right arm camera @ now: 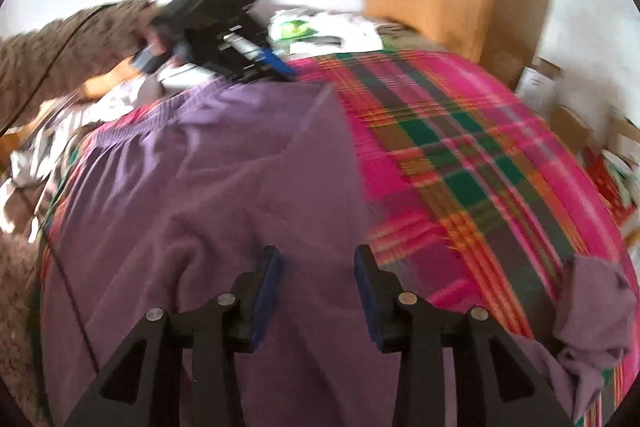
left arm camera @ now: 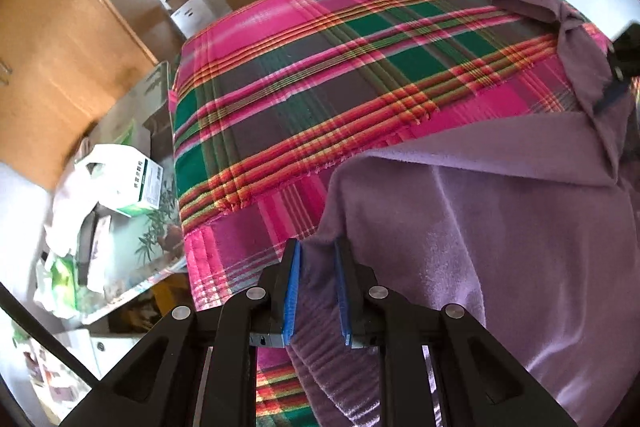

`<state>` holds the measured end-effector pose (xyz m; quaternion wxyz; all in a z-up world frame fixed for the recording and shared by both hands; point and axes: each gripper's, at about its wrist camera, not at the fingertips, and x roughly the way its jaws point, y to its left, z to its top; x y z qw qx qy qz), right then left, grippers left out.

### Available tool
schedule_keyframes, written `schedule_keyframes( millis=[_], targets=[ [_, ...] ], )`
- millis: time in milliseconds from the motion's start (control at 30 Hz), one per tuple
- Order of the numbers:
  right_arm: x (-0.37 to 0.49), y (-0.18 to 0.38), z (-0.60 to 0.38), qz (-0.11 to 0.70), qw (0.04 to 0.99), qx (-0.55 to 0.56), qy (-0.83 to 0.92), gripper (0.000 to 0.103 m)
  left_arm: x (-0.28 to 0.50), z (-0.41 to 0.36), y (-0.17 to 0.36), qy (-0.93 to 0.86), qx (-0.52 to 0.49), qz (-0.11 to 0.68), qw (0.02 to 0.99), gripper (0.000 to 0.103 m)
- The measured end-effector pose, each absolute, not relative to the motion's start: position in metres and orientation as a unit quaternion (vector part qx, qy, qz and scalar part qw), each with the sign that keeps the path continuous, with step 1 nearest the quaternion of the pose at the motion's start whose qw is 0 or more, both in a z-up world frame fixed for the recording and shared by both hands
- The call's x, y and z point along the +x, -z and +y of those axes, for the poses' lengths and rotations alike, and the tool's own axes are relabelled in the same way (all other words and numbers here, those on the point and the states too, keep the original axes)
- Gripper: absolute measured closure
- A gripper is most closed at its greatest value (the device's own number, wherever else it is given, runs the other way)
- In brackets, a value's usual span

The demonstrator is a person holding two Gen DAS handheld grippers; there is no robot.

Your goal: Fold clothes

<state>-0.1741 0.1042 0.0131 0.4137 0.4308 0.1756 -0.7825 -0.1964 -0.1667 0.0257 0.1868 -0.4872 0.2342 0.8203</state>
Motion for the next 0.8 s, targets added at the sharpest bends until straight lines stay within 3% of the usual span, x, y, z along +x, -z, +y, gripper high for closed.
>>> schedule_keyframes(
  millis=[167,233,267,300,433,600,800],
  targets=[
    [-0.176,-0.005,0.094,0.201,0.395,0.449,0.776,0.066,-0.198,-0.173,-0.026,-0.822,-0.496,0.209,0.188,0.084],
    [-0.178,-0.004,0.093,0.200,0.390,0.453,0.776,0.078,-0.198,-0.174,-0.026,-0.823,-0.496,0.201,0.190,0.084],
    [-0.179,-0.006,0.096,0.195,0.388,0.452,0.779,0.095,-0.198,-0.174,-0.025,-0.823,-0.495,0.202,0.192,0.084],
    [-0.179,-0.008,0.099,0.193,0.385,0.449,0.783,0.096,-0.198,-0.174,-0.025,-0.823,-0.494,0.204,0.194,0.084],
    [-0.195,-0.014,0.113,0.171,0.346,0.443,0.809,0.097,-0.197,-0.171,-0.025,-0.823,-0.486,0.227,0.186,0.097],
    [-0.228,-0.013,0.138,0.103,0.263,0.456,0.844,0.098,-0.196,-0.176,-0.030,-0.842,-0.459,0.231,0.166,0.099],
    [-0.243,-0.009,0.139,0.091,0.210,0.458,0.859,0.098,-0.203,-0.183,-0.038,-0.854,-0.446,0.224,0.146,0.100]
  ],
)
